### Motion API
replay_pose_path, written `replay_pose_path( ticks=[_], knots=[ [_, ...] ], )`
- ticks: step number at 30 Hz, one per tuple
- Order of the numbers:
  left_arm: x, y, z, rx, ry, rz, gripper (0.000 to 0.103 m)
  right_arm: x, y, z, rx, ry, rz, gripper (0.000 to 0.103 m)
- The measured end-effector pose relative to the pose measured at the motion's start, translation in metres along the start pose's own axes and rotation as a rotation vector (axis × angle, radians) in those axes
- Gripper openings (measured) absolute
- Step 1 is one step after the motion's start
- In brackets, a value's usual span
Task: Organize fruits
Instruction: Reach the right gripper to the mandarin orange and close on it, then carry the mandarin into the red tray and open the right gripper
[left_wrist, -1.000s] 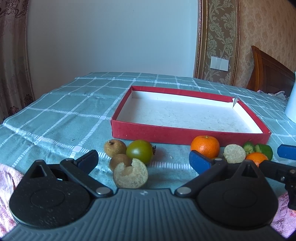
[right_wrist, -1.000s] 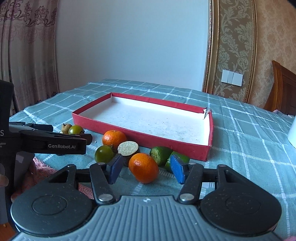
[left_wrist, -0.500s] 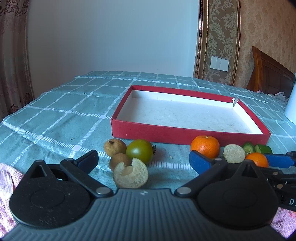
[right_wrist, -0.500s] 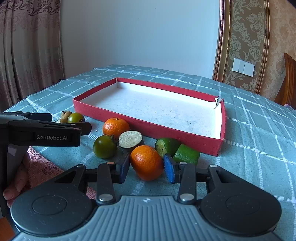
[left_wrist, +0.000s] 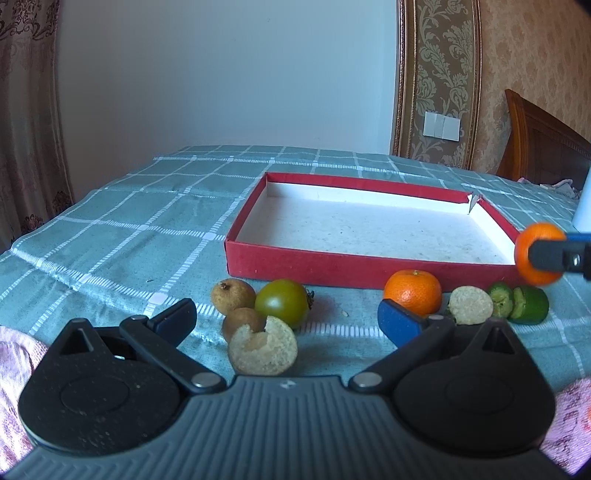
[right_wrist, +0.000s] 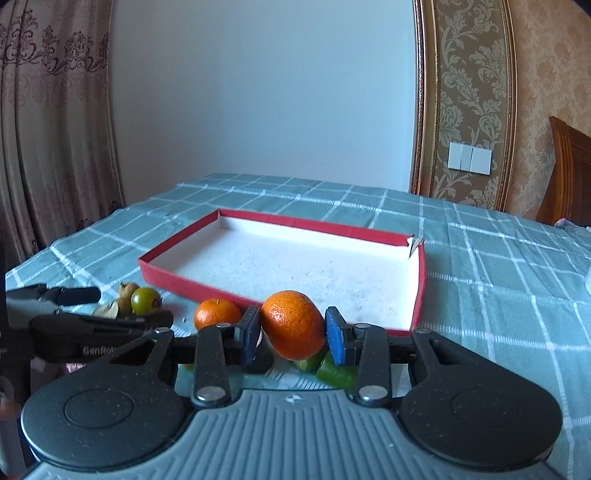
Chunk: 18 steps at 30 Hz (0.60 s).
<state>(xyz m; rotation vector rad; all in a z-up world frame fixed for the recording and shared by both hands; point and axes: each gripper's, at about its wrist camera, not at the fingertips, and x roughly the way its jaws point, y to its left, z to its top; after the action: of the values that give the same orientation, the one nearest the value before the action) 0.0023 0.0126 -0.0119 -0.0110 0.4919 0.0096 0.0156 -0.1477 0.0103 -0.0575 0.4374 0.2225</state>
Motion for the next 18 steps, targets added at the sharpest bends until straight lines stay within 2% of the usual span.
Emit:
replay_pose_path(
  ticks=[6,12,14,16,18],
  knots=[
    [-0.001,-0.001,-0.001,0.007,-0.005,0.008,0.103,0.034,-0.028,0.025,0.061,0.021,-0.053,0.037],
    [0.001,-0.001,0.000,0.009,0.004,0.006,0.103,0.073,-0.053,0.018,0.134,0.097,-0.103,0.039],
    [0.001,-0.001,0.000,0.010,0.006,0.005,0.103,0.079,-0.057,0.012,0.155,0.114,-0.104,0.045],
    [0.003,-0.001,0.001,0.011,0.012,0.008,0.103,0.078,-0.060,0.007,0.178,0.092,-0.116,0.058],
    [0.004,-0.001,0.001,0.011,0.015,0.014,0.103,0.069,-0.063,0.004,0.189,0.032,-0.128,0.059]
  ],
)
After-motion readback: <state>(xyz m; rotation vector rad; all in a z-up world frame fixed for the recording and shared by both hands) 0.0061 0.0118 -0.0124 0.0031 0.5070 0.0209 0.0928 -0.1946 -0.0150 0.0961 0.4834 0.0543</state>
